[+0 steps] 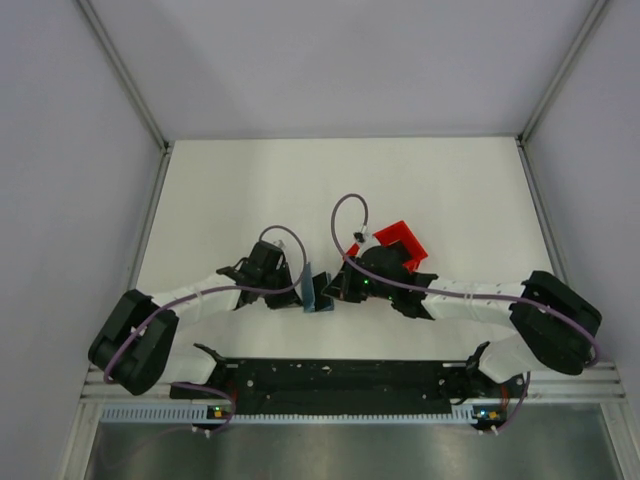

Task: Put the credit cards into the card holder
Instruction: Open the card holder at the center of the board.

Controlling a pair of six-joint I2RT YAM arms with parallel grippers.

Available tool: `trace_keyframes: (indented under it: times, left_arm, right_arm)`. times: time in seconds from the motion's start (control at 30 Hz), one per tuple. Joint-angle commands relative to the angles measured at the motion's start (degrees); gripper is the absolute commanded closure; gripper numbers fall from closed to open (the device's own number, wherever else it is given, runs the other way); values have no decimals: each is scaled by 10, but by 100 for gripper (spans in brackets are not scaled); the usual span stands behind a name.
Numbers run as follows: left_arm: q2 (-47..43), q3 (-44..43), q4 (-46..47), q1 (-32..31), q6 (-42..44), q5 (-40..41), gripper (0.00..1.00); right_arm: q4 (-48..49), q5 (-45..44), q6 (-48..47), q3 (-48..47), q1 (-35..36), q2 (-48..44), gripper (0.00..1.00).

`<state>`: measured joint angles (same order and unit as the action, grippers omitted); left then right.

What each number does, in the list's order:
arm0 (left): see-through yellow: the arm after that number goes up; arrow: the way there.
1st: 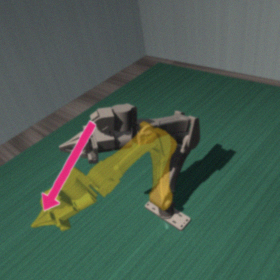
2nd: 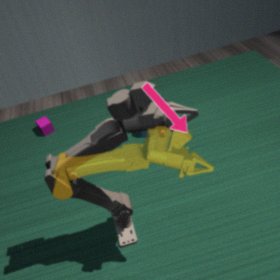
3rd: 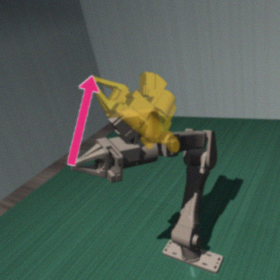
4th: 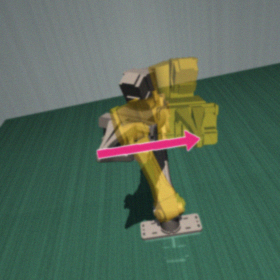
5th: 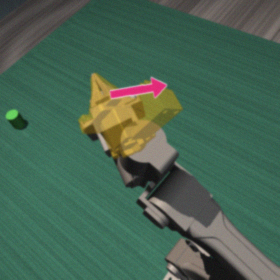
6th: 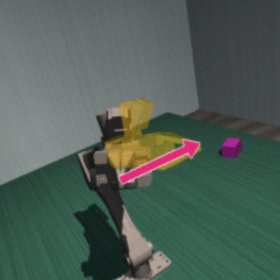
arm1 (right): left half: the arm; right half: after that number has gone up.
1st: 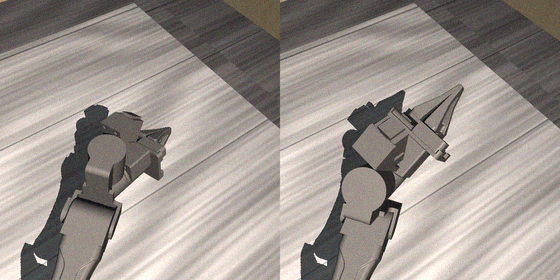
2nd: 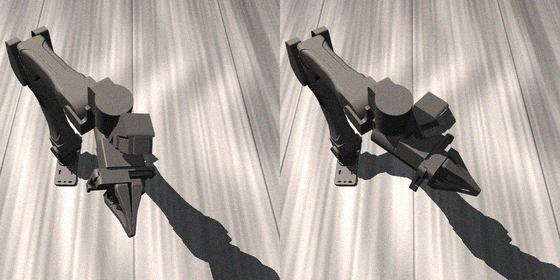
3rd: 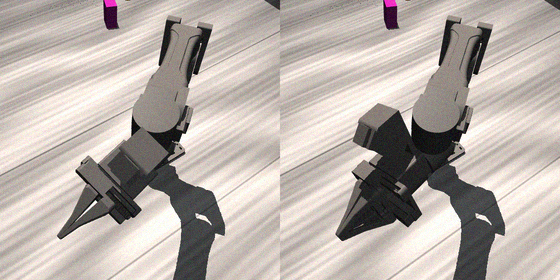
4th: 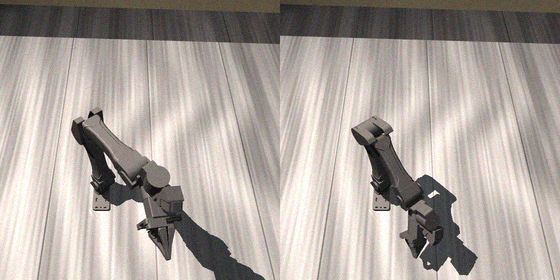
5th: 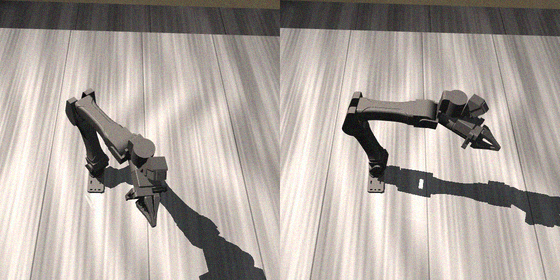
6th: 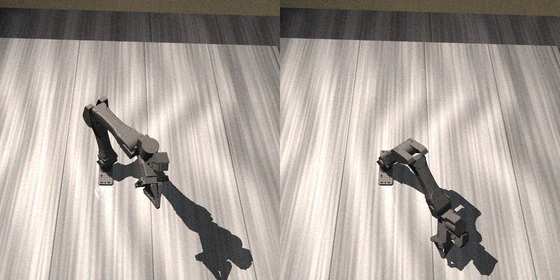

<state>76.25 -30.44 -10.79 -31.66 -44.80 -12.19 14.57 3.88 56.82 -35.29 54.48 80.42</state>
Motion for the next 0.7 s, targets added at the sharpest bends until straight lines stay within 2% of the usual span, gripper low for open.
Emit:
trace_keyframes:
  times: [0.0,0.27,0.43,0.53,0.67]
  left_arm:
    - [-12,-15,-26,-2,11,40,100]
    - [-11,-12,-42,-1,4,71,100]
    - [-24,-7,-76,2,-2,117,100]
    - [-29,-4,-93,5,-10,154,100]
    - [-30,6,-87,9,-19,152,100]
  right_arm:
    - [14,24,-20,-60,0,36,100]
    - [-4,42,-26,-125,15,116,100]
    - [-25,37,-29,-153,24,152,100]
    - [-66,12,-32,-173,29,169,100]
    - [-115,-19,-49,-210,38,193,100]
